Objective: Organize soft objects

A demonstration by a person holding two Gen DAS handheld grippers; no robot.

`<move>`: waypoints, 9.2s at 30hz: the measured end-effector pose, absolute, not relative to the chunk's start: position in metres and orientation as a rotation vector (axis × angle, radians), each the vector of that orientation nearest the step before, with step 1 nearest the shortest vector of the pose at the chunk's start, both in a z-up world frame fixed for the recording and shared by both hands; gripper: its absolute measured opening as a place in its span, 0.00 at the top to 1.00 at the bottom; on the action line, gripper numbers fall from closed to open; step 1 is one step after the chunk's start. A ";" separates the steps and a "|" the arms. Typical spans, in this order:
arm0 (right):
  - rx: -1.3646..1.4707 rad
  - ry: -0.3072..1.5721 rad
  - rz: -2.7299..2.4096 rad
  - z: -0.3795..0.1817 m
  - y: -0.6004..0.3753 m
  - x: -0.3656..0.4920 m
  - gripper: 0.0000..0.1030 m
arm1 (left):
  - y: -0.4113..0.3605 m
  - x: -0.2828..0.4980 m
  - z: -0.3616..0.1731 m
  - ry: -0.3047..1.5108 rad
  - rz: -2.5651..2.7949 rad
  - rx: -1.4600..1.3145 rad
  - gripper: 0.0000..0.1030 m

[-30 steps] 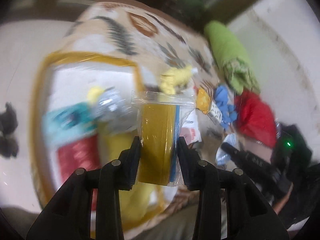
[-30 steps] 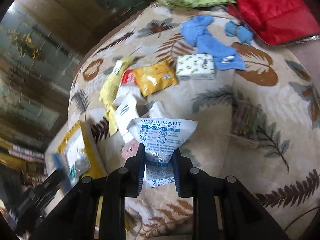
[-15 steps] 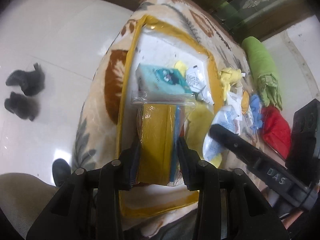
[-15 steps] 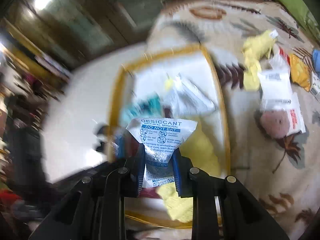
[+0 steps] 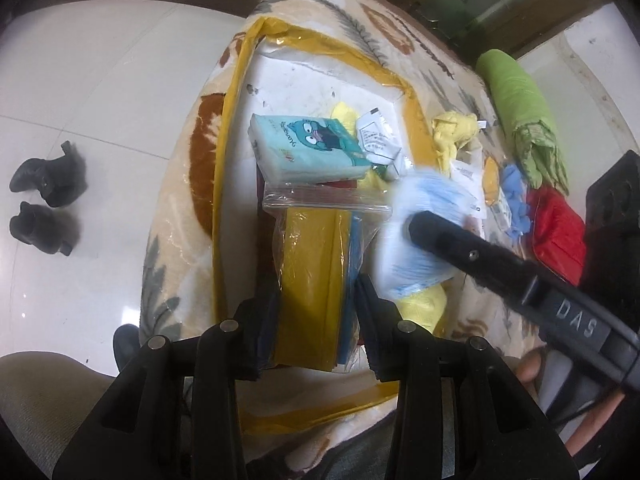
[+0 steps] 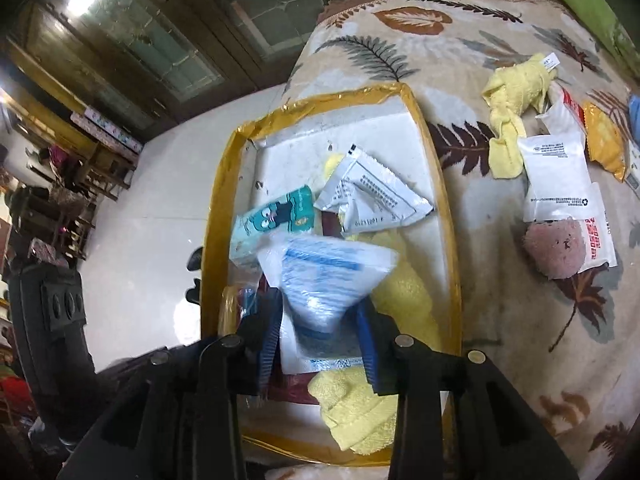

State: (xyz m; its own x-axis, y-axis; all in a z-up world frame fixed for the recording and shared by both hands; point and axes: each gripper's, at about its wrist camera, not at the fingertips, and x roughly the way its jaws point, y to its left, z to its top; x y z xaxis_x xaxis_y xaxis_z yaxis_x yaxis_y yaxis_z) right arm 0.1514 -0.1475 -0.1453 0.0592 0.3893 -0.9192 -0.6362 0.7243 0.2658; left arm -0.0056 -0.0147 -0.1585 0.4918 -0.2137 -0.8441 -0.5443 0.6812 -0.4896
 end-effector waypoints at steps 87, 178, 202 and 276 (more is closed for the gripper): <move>-0.191 1.140 0.879 0.013 -0.219 0.118 0.83 | -0.016 -0.045 -0.045 0.746 0.089 -0.928 0.69; -0.030 1.396 0.512 -0.159 -0.308 0.337 0.36 | -0.107 0.217 -0.163 1.118 -0.102 -0.770 0.92; -0.184 1.179 0.740 -0.066 -0.215 0.242 0.97 | 0.014 -0.010 -0.128 0.675 -0.016 -1.145 0.92; 0.325 1.219 0.312 -0.099 -0.309 0.397 0.18 | -0.098 0.333 -0.145 1.108 -0.006 -0.330 0.44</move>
State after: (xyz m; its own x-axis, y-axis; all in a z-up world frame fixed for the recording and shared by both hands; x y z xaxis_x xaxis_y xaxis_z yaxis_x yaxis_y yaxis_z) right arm 0.3970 -0.3086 -0.0989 0.3141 0.4029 -0.8597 -0.0600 0.9121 0.4056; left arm 0.3329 -0.0978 -0.1446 0.4519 -0.1675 -0.8762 -0.1587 0.9514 -0.2638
